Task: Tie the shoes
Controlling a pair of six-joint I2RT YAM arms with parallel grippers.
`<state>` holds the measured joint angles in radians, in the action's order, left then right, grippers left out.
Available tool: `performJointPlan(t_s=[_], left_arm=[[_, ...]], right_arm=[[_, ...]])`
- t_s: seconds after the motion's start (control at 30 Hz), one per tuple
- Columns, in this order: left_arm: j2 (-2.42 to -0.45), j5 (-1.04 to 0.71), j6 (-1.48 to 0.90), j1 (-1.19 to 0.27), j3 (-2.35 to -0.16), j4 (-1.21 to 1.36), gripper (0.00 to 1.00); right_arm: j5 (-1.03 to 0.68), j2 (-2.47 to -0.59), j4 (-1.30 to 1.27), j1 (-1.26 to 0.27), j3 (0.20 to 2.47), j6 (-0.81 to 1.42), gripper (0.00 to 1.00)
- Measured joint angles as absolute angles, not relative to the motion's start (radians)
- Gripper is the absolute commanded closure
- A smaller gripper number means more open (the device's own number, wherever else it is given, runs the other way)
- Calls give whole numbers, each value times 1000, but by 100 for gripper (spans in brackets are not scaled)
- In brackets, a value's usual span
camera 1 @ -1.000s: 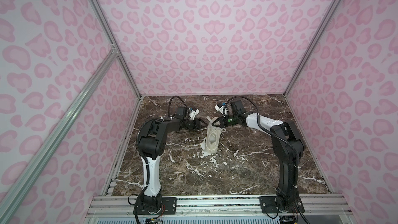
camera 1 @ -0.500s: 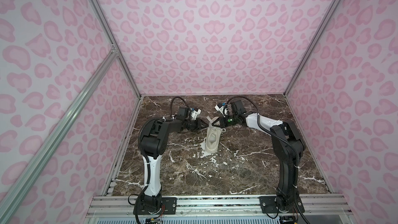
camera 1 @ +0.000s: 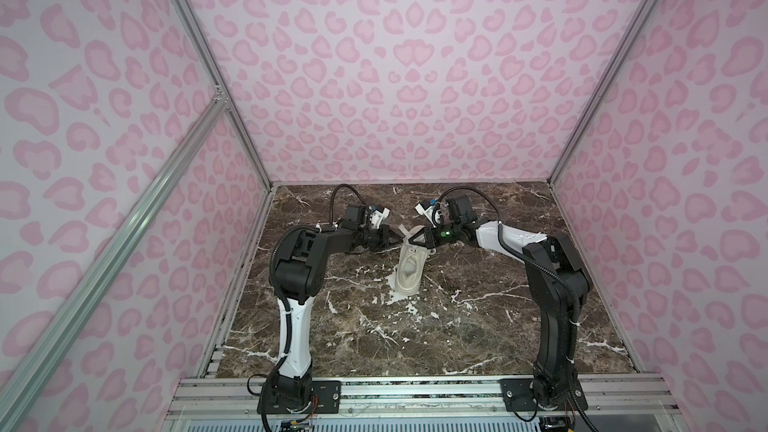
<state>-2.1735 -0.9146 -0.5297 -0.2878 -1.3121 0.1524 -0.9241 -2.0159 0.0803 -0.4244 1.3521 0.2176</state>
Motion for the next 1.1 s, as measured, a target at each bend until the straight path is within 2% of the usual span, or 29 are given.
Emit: performJointPlan(t_s=[0.27, 0.33, 0.57, 0.67, 0.9, 1.1], left_arm=[[-2203, -920, -528, -300, -1415, 128, 91], [-2212, -924, -525, -307, -1433, 122, 91], [-2235, -943, -509, -334, -1499, 81, 91], [-2241, -947, -503, -339, -1513, 72, 91], [-2242, -956, -487, -340, -1530, 46, 91], [-2242, -966, -477, -340, -1533, 34, 91]], right_arm=[[-946, -2041, 166, -426, 1407, 130, 99], [-945, -2051, 203, -427, 1433, 104, 96], [-933, -2053, 299, -437, 1473, 36, 60], [-908, -2025, 326, -437, 1471, 30, 55], [-838, -1912, 267, -402, 1362, 104, 52], [-787, -1907, 188, -378, 1312, 210, 61]])
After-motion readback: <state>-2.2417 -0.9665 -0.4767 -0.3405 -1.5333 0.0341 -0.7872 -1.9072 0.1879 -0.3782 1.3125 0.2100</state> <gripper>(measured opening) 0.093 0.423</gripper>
